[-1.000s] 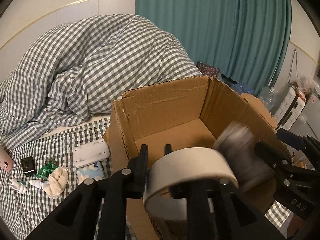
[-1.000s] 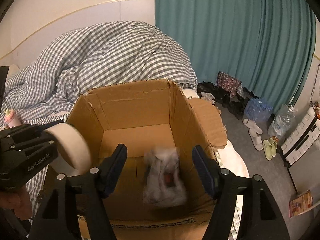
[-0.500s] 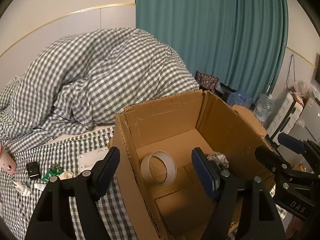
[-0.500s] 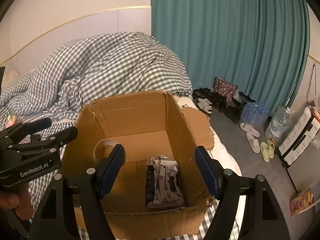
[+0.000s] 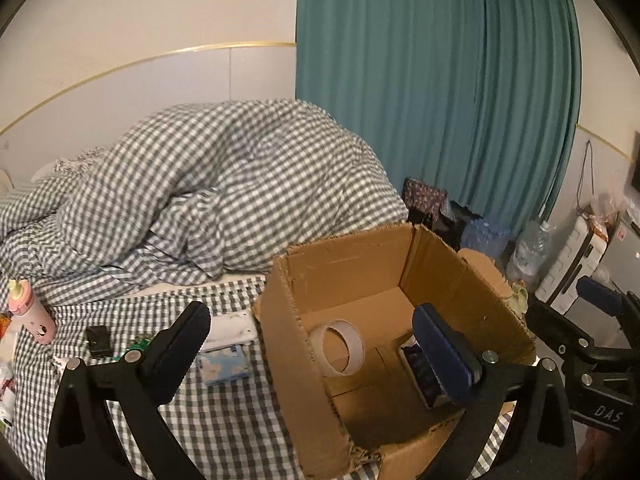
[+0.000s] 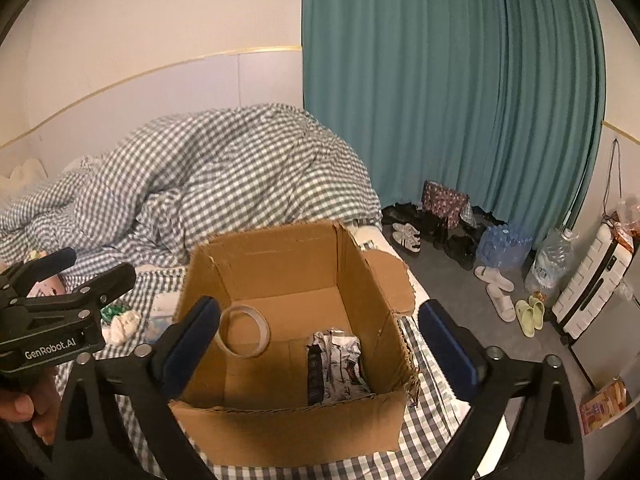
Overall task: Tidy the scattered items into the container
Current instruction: 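Open both grippers to drop the wipe pack and tape roll into the box, then move both grippers back over the remaining items on the bed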
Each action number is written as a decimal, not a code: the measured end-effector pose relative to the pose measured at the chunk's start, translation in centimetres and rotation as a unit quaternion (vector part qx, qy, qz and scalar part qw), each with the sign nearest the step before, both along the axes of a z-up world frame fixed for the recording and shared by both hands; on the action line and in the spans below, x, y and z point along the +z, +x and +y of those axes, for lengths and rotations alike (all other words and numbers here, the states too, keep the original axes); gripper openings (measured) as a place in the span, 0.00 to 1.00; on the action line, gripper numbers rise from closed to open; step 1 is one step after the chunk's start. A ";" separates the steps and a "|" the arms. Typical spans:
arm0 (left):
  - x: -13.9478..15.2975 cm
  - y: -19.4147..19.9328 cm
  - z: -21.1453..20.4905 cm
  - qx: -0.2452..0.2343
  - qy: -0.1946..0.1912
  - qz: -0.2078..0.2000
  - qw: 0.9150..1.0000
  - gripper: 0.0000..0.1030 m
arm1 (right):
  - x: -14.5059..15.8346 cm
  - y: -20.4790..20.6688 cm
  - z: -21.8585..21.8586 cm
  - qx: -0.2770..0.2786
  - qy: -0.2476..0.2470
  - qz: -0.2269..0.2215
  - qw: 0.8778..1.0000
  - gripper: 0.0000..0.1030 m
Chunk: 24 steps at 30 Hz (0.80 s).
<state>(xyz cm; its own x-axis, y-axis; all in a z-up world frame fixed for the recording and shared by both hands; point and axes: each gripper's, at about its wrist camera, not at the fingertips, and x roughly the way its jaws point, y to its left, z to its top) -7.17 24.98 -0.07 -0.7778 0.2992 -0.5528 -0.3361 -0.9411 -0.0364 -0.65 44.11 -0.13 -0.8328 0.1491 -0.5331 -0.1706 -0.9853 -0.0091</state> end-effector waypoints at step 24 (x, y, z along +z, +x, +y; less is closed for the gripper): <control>4.5 6.0 -10.5 0.066 0.010 0.053 0.996 1.00 | 4.4 4.2 -8.0 0.045 0.009 0.050 0.998 1.00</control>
